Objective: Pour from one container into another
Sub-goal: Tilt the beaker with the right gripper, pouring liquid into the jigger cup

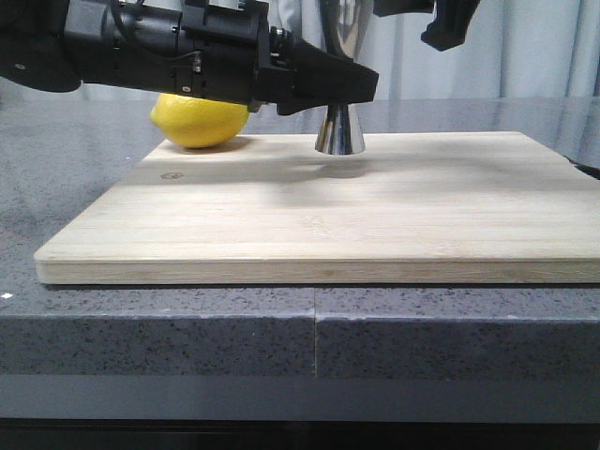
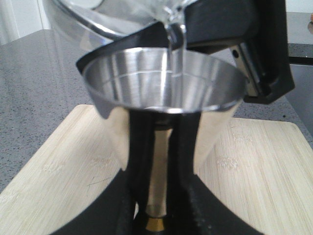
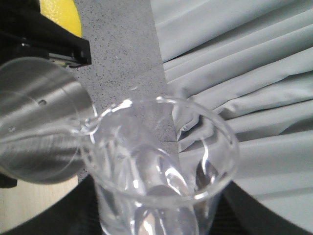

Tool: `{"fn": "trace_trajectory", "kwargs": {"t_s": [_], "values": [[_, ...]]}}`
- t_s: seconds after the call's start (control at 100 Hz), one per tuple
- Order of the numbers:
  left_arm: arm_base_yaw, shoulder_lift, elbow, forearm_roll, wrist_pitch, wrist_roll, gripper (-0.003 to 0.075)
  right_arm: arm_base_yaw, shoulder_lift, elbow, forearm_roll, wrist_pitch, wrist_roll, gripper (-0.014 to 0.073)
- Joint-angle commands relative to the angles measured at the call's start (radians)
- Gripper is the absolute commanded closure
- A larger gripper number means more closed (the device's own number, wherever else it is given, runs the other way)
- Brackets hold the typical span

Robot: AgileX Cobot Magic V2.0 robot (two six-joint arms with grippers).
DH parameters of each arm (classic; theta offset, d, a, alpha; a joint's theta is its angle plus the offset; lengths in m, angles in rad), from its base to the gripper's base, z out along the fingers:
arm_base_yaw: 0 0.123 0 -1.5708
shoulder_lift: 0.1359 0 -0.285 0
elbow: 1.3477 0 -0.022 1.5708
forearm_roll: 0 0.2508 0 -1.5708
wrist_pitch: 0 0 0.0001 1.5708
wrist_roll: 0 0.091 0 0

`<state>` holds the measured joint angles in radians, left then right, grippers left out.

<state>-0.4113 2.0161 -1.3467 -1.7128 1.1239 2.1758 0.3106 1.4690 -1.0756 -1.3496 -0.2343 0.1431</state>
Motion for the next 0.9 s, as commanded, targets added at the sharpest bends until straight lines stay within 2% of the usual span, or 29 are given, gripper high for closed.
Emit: {"fn": "trace_trajectory", "kwargs": {"t_s": [0.0,0.89], "values": [[-0.008,-0.051,-0.031,-0.067,0.069,-0.008,0.0680,-0.003,-0.047,-0.038,-0.003,-0.006,0.001,0.0322],[-0.008,-0.051,-0.031,-0.067,0.069,-0.008,0.0680,-0.003,-0.039,-0.082,-0.059,0.011,-0.013,0.0322]]}}
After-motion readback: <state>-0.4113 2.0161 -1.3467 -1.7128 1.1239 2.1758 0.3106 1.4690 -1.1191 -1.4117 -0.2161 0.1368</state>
